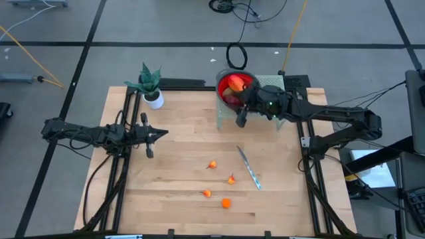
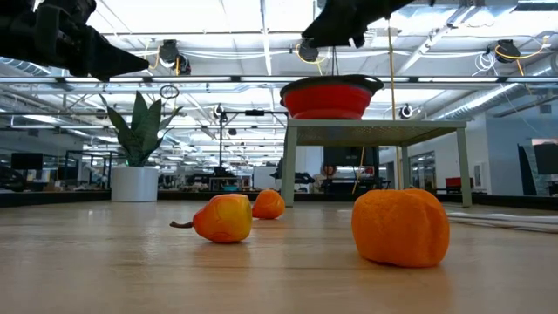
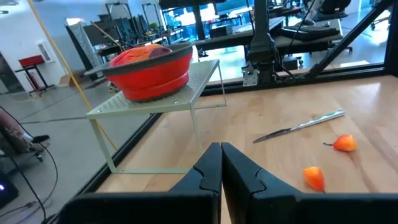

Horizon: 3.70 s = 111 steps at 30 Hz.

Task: Pick & Place Fruit
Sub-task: Put the yellow orange peach into the red basket on the shelf

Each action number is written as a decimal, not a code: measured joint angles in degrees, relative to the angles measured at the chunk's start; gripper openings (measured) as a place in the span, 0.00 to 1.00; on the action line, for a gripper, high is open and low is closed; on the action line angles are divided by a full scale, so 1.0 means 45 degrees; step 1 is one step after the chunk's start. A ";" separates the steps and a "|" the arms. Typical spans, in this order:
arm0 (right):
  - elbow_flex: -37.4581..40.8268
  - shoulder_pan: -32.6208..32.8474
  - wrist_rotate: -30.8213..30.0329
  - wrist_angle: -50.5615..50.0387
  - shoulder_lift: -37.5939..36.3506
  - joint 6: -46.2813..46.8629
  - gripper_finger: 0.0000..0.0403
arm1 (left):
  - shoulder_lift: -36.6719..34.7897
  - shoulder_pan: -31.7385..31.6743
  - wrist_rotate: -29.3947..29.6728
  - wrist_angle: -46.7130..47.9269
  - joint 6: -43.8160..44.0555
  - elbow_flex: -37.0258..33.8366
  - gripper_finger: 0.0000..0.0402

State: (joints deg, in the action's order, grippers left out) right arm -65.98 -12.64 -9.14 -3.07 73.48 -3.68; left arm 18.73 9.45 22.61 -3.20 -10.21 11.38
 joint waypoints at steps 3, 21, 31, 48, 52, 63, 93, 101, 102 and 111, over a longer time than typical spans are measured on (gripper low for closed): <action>0.0000 0.0687 0.0042 -0.0092 -0.0121 0.0005 0.45 | 0.0004 -0.0002 0.0000 0.0002 0.0010 0.0000 0.02; -0.0005 0.4135 0.1418 -0.0048 -0.0197 0.1015 0.18 | 0.0004 0.0000 0.0000 -0.0011 0.0038 0.0000 0.02; -0.0005 0.4835 0.3145 -0.1339 0.0006 0.0619 0.11 | 0.0004 -0.0002 -0.0002 -0.0016 0.0208 0.0000 0.02; -0.0005 0.5204 0.5084 -0.3639 0.2072 -0.2728 0.11 | -0.0001 -0.0005 -0.0005 -0.0011 0.1718 0.0000 0.02; -0.0005 0.5405 0.5093 -0.3787 0.2551 -0.3853 0.11 | 0.0000 -0.0001 -0.0004 -0.0001 0.1732 0.0000 0.02; 0.0308 0.5986 0.5111 -0.3700 0.3205 -0.6284 0.11 | 0.0004 0.0000 -0.0005 0.0106 0.1953 0.0000 0.02; 0.3180 0.6380 0.5060 -0.0202 0.3227 -0.6339 0.25 | 0.0002 0.0000 -0.0015 0.0091 0.1995 0.0000 0.02; 0.3177 0.5926 0.5062 0.0428 0.3227 -0.6334 0.51 | -0.0001 0.0000 -0.0010 0.0096 0.1981 0.0000 0.02; 0.3177 0.5892 0.5060 0.0636 0.3227 -0.6334 0.54 | -0.0001 0.0000 -0.0010 0.0096 0.1981 0.0000 0.02; 0.3188 0.5891 0.5079 0.1079 0.3891 -0.6285 0.68 | -0.0001 0.0000 -0.0008 0.0106 0.1987 0.0000 0.02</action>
State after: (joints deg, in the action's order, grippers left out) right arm -51.63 13.88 13.72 1.78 90.99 -31.97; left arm 18.72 9.45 22.57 -2.72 -1.27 11.38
